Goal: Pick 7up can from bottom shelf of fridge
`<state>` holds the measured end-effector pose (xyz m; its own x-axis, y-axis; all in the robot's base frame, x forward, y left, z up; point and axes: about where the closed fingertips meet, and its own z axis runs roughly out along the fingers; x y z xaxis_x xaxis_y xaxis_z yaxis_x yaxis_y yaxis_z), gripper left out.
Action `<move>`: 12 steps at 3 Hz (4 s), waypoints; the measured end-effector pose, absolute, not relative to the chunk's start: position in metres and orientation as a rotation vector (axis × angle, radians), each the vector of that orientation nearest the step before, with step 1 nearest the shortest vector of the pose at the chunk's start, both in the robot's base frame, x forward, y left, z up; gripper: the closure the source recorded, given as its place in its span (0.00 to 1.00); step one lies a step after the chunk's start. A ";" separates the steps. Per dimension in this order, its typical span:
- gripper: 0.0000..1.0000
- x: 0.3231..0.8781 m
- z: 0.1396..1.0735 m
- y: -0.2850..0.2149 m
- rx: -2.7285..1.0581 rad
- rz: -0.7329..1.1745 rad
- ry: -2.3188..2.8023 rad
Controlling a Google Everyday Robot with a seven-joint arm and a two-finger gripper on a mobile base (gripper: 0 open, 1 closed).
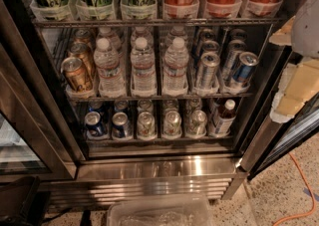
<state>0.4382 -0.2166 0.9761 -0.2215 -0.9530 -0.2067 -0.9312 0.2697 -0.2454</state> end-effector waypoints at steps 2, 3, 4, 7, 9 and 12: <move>0.00 0.432 0.948 -0.208 -1.741 -0.078 2.238; 0.00 0.419 0.903 -0.199 -1.788 -0.030 2.219; 0.00 0.410 0.857 -0.193 -1.822 0.002 2.155; 0.00 0.409 0.832 -0.188 -1.792 0.041 2.136; 0.00 0.409 0.727 -0.144 -1.769 0.157 1.963; 0.00 0.420 0.690 -0.125 -1.670 0.161 1.914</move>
Offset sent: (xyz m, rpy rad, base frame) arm -0.0209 0.0167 -0.0938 0.0021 0.0978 0.0269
